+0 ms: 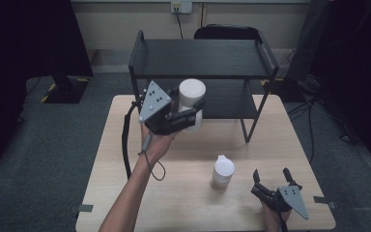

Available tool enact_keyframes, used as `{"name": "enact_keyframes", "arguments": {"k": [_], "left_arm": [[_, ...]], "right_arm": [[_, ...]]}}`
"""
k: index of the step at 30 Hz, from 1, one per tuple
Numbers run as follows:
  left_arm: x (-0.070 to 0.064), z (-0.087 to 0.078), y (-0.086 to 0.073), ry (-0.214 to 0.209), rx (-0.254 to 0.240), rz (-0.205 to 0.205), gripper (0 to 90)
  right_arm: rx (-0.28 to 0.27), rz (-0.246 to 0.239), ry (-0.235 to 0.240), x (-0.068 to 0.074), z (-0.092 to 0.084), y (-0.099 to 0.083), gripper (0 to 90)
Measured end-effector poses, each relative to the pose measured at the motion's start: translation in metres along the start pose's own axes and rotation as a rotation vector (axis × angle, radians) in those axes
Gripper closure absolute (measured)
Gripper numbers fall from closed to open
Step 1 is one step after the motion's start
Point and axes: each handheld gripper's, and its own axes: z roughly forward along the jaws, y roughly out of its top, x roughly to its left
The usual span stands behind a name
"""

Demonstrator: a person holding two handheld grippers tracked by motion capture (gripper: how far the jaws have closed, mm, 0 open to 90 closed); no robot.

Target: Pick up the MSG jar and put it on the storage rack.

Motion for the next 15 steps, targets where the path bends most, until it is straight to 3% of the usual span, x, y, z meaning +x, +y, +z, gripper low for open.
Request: {"name": "enact_keyframes", "arguments": {"k": [4,8,10,15], "left_arm": [[-0.001,0.014,0.024,0.066,-0.006,0.004,34.1],[0.0,0.03,0.043,0.131,-0.016,-0.03,34.1],[-0.002,0.043,0.052,0.186,-0.02,-0.033,34.1],[0.0,0.066,0.061,0.247,0.002,-0.028,34.1]], "right_arm": [[0.0,0.0,0.0,0.0,0.0,0.0,0.0],[0.0,0.0,0.0,0.0,0.0,0.0,0.0],[0.0,0.0,0.0,0.0,0.0,0.0,0.0],[0.0,-0.001,0.0,0.0,0.0,0.0,0.0]]}}
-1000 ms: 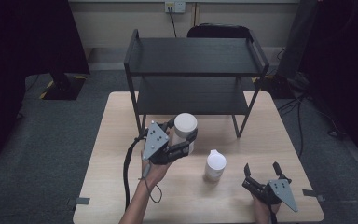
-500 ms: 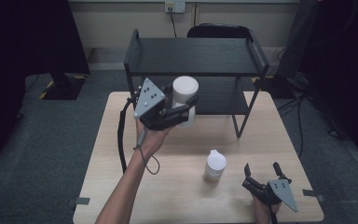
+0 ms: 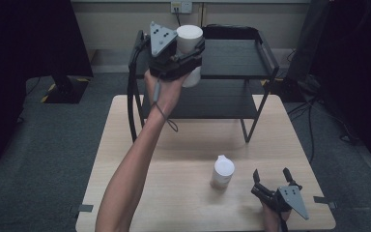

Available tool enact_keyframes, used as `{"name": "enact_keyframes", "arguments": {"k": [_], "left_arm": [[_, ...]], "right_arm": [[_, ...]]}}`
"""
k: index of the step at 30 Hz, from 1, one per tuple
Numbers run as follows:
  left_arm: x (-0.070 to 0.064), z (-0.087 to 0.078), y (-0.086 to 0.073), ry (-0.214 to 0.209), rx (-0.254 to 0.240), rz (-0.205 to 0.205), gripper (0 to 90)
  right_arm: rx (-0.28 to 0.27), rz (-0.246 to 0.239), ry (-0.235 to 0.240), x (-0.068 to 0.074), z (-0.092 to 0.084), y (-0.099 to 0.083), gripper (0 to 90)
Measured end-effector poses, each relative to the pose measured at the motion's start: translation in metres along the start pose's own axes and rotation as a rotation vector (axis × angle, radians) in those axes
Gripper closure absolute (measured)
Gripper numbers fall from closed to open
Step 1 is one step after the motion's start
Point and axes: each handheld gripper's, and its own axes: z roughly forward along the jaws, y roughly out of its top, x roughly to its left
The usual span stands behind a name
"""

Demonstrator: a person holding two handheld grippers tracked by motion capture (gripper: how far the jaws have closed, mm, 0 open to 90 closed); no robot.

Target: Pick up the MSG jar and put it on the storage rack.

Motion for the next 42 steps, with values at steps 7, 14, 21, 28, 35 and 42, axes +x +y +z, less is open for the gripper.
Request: {"name": "enact_keyframes", "arguments": {"k": [7,14,21,28,35,42], "left_arm": [[-0.005,0.033,0.003,0.069,0.002,0.001,34.1],[-0.004,0.05,-0.002,0.118,0.02,-0.02,34.1],[0.0,0.055,-0.006,0.126,0.021,-0.036,34.1],[-0.004,0.055,-0.007,0.135,0.022,-0.003,34.1],[-0.007,0.054,-0.01,0.144,0.014,-0.009,33.8],[-0.01,0.05,-0.017,0.172,-0.021,-0.005,12.1]], "right_arm": [[0.0,0.002,0.001,0.0,0.0,0.0,0.0],[0.0,0.002,0.007,-0.001,0.0,0.0,0.0],[0.0,0.002,0.008,-0.001,0.0,0.0,0.0],[0.001,0.002,0.007,-0.001,0.0,0.0,0.0],[0.0,0.002,0.005,-0.001,0.0,0.0,0.0],[0.0,0.002,0.005,-0.001,0.0,0.0,0.0]]}}
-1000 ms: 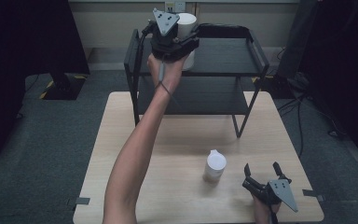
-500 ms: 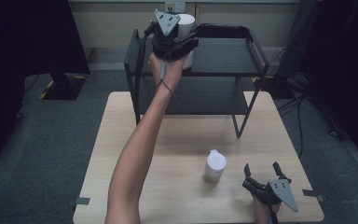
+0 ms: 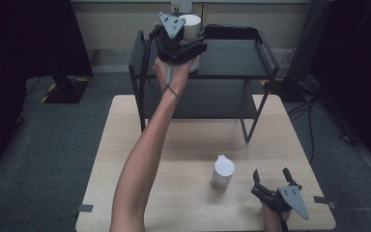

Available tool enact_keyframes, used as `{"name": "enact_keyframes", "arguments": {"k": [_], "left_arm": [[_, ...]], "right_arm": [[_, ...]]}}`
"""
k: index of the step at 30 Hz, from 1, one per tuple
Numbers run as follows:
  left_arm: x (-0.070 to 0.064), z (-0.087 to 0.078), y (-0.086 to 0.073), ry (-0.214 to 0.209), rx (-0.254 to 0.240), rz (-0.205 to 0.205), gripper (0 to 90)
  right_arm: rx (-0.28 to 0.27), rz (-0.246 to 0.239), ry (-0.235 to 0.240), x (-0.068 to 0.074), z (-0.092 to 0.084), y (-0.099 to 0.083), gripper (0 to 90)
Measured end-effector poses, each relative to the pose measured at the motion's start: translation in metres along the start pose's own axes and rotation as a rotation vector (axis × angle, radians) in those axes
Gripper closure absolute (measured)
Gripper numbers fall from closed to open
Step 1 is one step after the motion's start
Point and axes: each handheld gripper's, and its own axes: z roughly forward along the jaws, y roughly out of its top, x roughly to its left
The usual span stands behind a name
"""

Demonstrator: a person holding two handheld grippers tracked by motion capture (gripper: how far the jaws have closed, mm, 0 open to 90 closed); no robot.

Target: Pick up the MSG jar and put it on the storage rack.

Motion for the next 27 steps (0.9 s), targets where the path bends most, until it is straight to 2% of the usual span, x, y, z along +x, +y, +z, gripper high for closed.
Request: {"name": "enact_keyframes", "arguments": {"k": [2,5,12,16,17,21,27], "left_arm": [[0.0,-0.002,0.0,0.007,-0.009,-0.008,4.5],[-0.002,-0.005,0.001,0.017,-0.01,-0.017,0.0],[0.001,-0.019,-0.002,0.023,-0.023,-0.016,0.0],[0.001,-0.031,-0.005,0.026,-0.038,-0.041,0.0],[0.001,-0.036,-0.008,0.025,-0.053,-0.042,0.0],[0.0,-0.048,-0.01,0.005,-0.045,-0.037,0.0],[-0.003,-0.073,-0.015,-0.012,-0.054,-0.063,0.0]], "right_arm": [[0.0,-0.001,0.0,0.0,0.0,0.0,0.0],[0.0,0.0,0.0,0.0,0.0,0.0,0.0],[0.0,0.0,-0.004,0.001,0.0,0.0,0.0],[0.001,0.0,-0.004,0.001,0.0,0.0,0.0],[0.001,0.0,-0.004,0.001,0.0,0.0,0.0],[0.0,-0.002,-0.006,0.001,0.0,0.0,0.0],[0.0,-0.002,-0.009,0.002,0.0,0.0,0.0]]}}
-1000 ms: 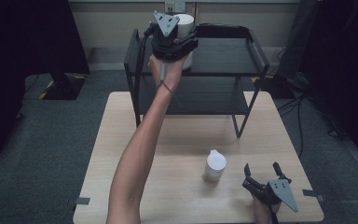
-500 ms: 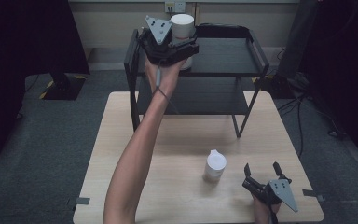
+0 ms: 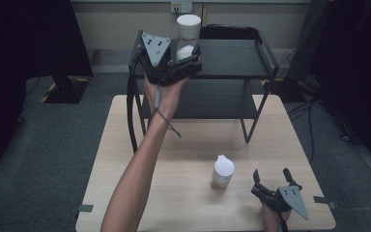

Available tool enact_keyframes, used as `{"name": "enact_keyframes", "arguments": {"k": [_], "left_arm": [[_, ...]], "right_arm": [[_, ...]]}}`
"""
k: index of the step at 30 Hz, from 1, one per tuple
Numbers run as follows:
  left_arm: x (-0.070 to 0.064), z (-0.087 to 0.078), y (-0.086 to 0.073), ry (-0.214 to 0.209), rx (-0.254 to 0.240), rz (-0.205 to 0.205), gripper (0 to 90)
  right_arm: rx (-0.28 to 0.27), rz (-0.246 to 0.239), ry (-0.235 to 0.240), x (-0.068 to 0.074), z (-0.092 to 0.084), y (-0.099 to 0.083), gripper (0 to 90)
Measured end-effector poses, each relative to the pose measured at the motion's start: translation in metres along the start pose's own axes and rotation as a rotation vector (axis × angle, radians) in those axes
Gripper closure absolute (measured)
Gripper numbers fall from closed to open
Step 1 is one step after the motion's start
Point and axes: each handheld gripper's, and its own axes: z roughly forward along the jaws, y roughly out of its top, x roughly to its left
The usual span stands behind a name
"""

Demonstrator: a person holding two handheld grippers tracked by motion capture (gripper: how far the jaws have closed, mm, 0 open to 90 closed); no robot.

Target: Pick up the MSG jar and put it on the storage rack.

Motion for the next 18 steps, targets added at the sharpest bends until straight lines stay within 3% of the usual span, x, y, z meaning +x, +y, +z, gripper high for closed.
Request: {"name": "enact_keyframes", "arguments": {"k": [3,6,10,15,18], "left_arm": [[0.0,-0.014,-0.004,-0.012,-0.008,-0.008,0.0],[-0.003,-0.026,-0.007,-0.012,-0.003,0.019,0.0],[-0.002,-0.045,-0.009,-0.049,0.004,0.034,0.0],[-0.003,-0.069,-0.024,-0.078,-0.021,0.031,0.0],[-0.005,-0.081,-0.041,-0.089,-0.022,0.0,0.0]], "right_arm": [[0.0,0.0,-0.003,0.0,0.0,0.0,0.0],[0.0,0.0,-0.002,0.0,0.0,0.0,0.0],[0.0,0.0,-0.002,0.0,0.0,0.0,0.0],[0.0,0.0,-0.002,0.0,0.0,0.0,0.0],[0.0,0.0,-0.003,0.0,0.0,0.0,0.0]]}}
